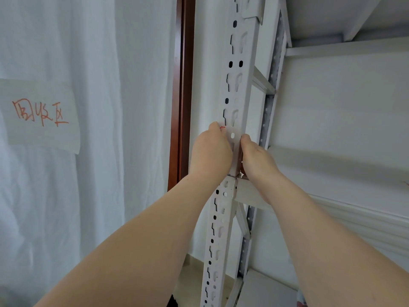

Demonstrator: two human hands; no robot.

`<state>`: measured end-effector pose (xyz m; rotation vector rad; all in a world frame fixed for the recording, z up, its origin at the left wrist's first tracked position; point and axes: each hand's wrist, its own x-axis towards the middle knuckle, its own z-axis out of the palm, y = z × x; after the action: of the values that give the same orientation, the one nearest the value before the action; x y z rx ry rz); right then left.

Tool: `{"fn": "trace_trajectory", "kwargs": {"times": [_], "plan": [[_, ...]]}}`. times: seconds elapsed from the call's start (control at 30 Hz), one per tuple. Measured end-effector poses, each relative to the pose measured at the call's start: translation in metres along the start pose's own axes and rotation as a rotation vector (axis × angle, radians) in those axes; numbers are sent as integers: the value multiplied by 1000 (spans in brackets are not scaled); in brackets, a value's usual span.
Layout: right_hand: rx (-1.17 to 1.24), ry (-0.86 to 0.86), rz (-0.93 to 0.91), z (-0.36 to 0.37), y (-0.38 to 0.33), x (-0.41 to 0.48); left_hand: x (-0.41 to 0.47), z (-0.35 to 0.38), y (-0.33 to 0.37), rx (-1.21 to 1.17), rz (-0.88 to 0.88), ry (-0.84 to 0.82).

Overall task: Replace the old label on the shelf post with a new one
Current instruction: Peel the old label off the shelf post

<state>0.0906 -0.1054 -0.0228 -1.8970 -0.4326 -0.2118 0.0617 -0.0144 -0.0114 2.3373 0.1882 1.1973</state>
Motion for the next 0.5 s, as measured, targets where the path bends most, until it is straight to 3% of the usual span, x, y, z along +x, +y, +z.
{"fn": "trace_trajectory", "kwargs": {"times": [0.23, 0.4, 0.5], "plan": [[11, 7, 12, 0, -1, -1, -6, -4, -9, -410, 1, -18], [20, -3, 13, 0, -1, -1, -12, -6, -1, -324, -45, 145], [16, -14, 13, -2, -1, -2, -9, -6, 0, -189, -37, 159]]}}
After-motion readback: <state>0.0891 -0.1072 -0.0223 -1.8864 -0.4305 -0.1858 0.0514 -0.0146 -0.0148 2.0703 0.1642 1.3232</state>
